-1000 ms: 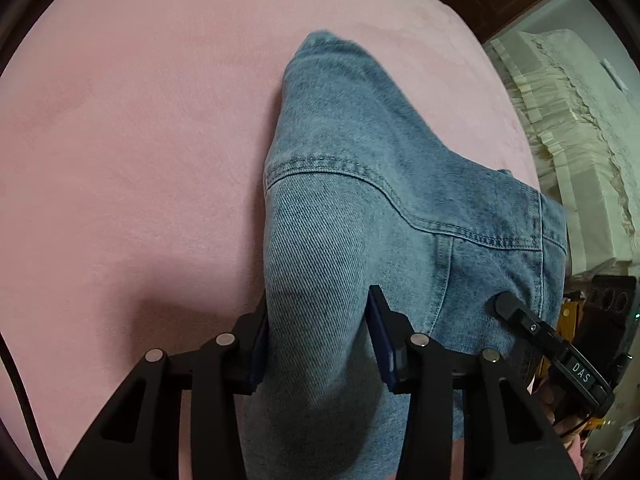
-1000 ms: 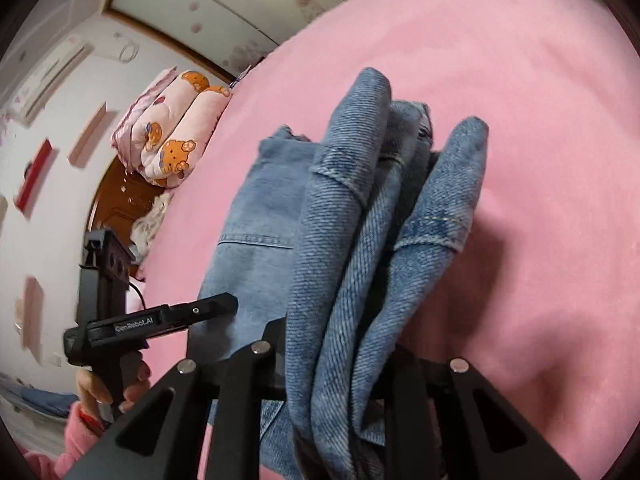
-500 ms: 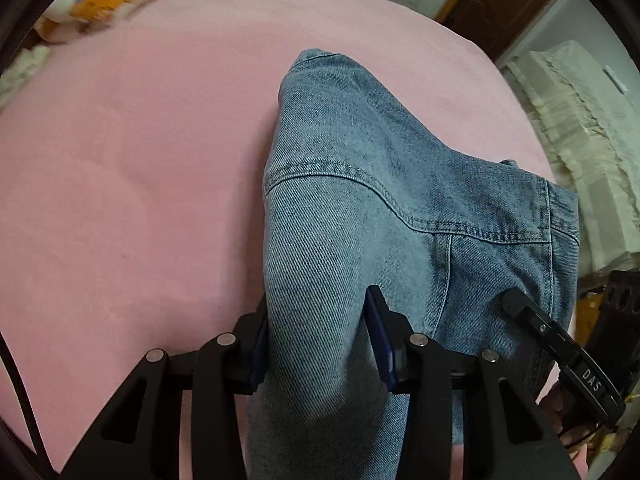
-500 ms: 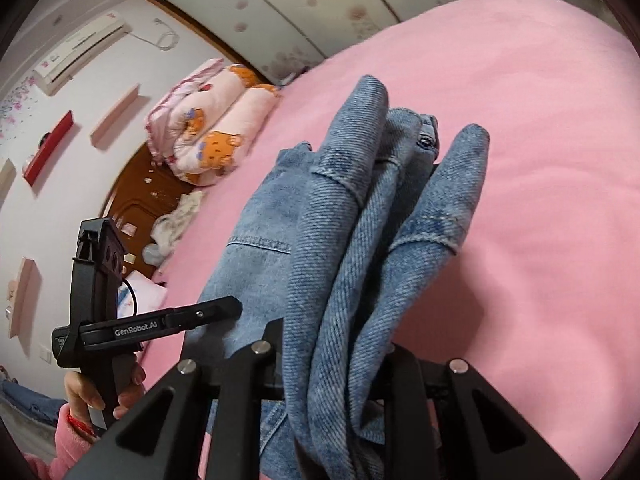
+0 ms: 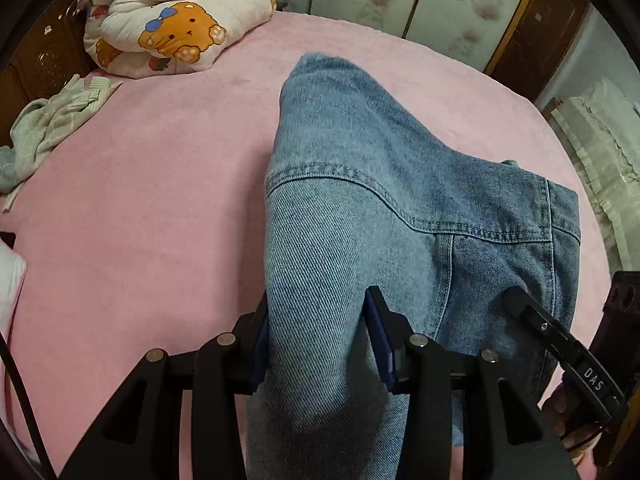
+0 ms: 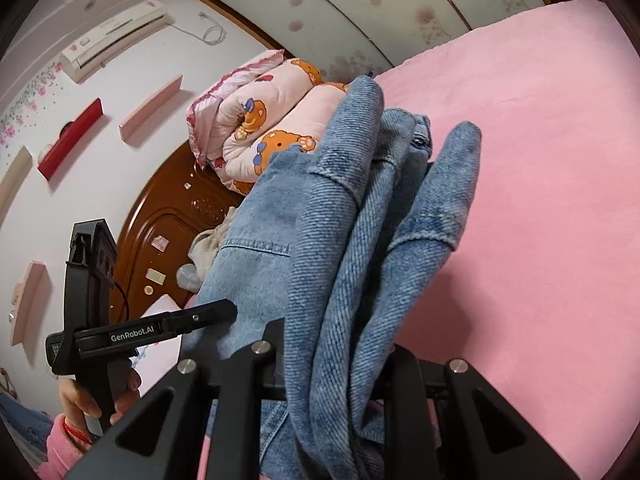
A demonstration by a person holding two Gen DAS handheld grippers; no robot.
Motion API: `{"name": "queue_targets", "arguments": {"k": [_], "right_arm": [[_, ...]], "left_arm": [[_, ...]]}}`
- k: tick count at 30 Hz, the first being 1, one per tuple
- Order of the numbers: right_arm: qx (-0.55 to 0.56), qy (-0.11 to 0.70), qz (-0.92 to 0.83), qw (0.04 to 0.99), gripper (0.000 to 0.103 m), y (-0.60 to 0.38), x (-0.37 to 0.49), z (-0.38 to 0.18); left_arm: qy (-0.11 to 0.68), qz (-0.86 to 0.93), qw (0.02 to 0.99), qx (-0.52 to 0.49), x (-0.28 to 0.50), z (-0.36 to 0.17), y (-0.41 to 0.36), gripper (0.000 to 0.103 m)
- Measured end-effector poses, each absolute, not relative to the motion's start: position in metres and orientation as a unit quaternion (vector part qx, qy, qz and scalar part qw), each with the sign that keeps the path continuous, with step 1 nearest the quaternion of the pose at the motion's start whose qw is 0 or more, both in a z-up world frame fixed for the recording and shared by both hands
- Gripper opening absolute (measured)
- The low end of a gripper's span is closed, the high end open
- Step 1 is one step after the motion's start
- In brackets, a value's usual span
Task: Fold large clothes
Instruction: 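Grasp the denim bundle edge with the right gripper and lift it, then lower the bundle onto the bed near the pillows and open the right gripper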
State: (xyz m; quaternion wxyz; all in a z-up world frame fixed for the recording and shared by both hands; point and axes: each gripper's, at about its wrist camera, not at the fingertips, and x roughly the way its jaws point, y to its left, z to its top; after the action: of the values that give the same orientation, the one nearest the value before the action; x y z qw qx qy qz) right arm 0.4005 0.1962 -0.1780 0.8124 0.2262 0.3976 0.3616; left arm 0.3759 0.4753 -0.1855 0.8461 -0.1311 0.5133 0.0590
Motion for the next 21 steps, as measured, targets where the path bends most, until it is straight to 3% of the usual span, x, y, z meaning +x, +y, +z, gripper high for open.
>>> {"name": "queue_targets", "arguments": {"k": [5, 8, 12, 14, 16, 21], "right_arm": [[0.197, 0.42, 0.319, 0.826, 0.02, 0.218, 0.413, -0.232], [0.143, 0.484, 0.27, 0.82, 0.027, 0.224, 0.413, -0.266], [0.164, 0.481, 0.234, 0.829, 0.042, 0.19, 0.397, -0.267], [0.165, 0.469, 0.22, 0.839, 0.045, 0.173, 0.385, -0.257], [0.156, 0.445, 0.21, 0.856, 0.05, 0.152, 0.365, -0.24], [0.089, 0.416, 0.18, 0.887, 0.063, 0.105, 0.31, -0.208]], "left_arm": [[0.518, 0.086, 0.846, -0.099, 0.384, -0.252, 0.476, 0.037], [0.514, 0.095, 0.847, -0.102, 0.375, -0.269, 0.482, 0.037], [0.505, 0.099, 0.848, -0.127, 0.353, -0.266, 0.487, 0.038], [0.494, 0.105, 0.852, -0.14, 0.337, -0.26, 0.487, 0.045], [0.484, 0.117, 0.854, -0.153, 0.316, -0.252, 0.479, 0.065], [0.48, 0.143, 0.839, -0.212, 0.252, -0.242, 0.443, 0.074]]}}
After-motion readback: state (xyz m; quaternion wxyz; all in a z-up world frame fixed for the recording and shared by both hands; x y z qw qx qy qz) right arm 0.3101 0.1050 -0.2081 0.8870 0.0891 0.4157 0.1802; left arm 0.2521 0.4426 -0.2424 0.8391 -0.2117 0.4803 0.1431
